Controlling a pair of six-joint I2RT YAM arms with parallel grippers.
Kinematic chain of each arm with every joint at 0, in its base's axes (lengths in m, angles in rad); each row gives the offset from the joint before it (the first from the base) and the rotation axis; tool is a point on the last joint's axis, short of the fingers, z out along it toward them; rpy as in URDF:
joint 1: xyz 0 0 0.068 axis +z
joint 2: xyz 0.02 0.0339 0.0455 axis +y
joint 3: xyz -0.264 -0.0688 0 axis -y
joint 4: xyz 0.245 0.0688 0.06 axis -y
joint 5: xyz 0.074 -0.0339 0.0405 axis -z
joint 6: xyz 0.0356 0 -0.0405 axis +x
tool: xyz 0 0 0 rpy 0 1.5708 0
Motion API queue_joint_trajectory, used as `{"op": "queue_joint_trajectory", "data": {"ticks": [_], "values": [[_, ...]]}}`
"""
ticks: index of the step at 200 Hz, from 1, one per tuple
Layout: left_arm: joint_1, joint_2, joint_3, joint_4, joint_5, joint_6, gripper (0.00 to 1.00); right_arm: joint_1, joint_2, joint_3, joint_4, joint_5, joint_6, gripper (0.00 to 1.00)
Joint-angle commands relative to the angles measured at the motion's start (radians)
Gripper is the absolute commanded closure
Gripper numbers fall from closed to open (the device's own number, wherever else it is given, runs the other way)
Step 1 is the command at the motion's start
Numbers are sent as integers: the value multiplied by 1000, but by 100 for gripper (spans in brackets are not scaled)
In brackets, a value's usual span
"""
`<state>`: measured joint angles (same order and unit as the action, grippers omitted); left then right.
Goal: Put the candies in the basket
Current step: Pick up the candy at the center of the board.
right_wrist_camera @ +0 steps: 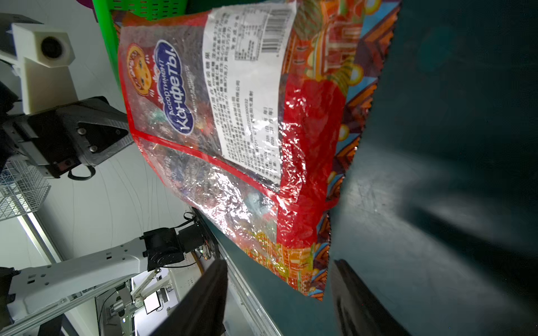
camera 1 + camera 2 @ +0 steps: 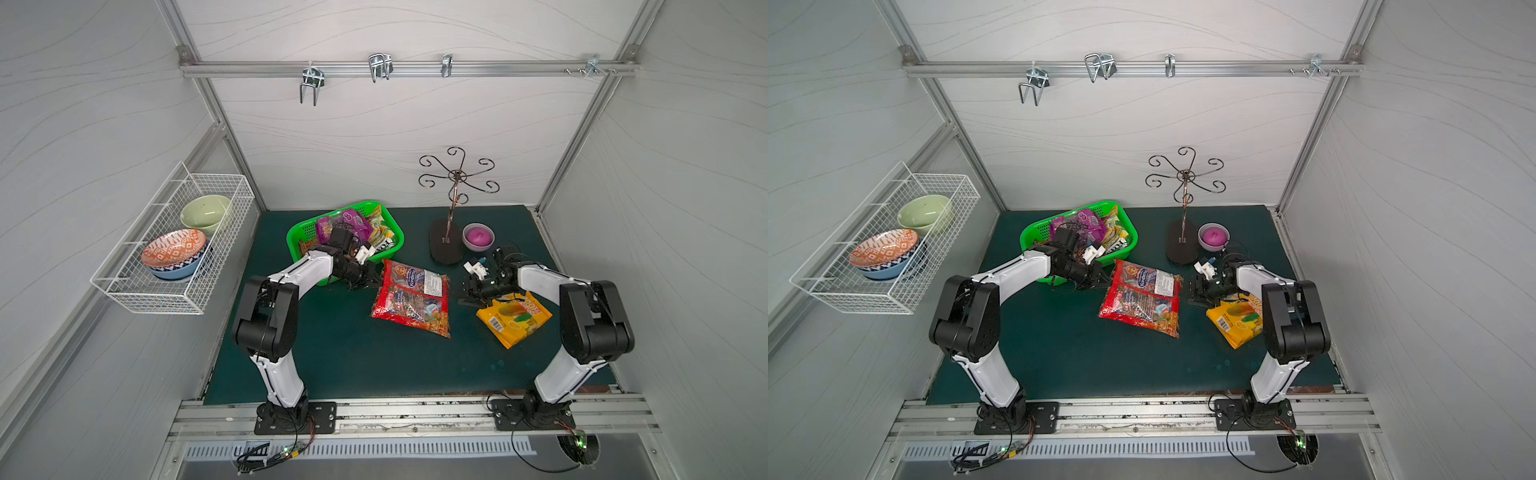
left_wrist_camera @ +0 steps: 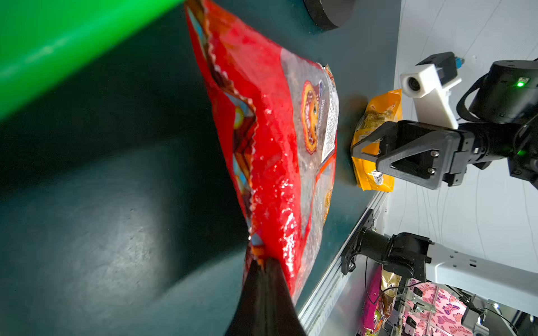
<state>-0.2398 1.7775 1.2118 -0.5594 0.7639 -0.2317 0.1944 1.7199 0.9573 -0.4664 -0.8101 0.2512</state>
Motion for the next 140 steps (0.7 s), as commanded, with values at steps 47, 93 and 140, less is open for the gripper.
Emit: {"op": "queue_joint_trajectory", "data": {"ticks": [47,93,140], "values": [[34,-83,60,-26,58,-8,100,33,81,-51,150,-3,114,41],[63,-111,111,-80,85,-37,100,92,142,-25,184,-18,135,41],[71,-111,148,-80,114,-117,100,112,187,-44,286,-96,180,40]]}}
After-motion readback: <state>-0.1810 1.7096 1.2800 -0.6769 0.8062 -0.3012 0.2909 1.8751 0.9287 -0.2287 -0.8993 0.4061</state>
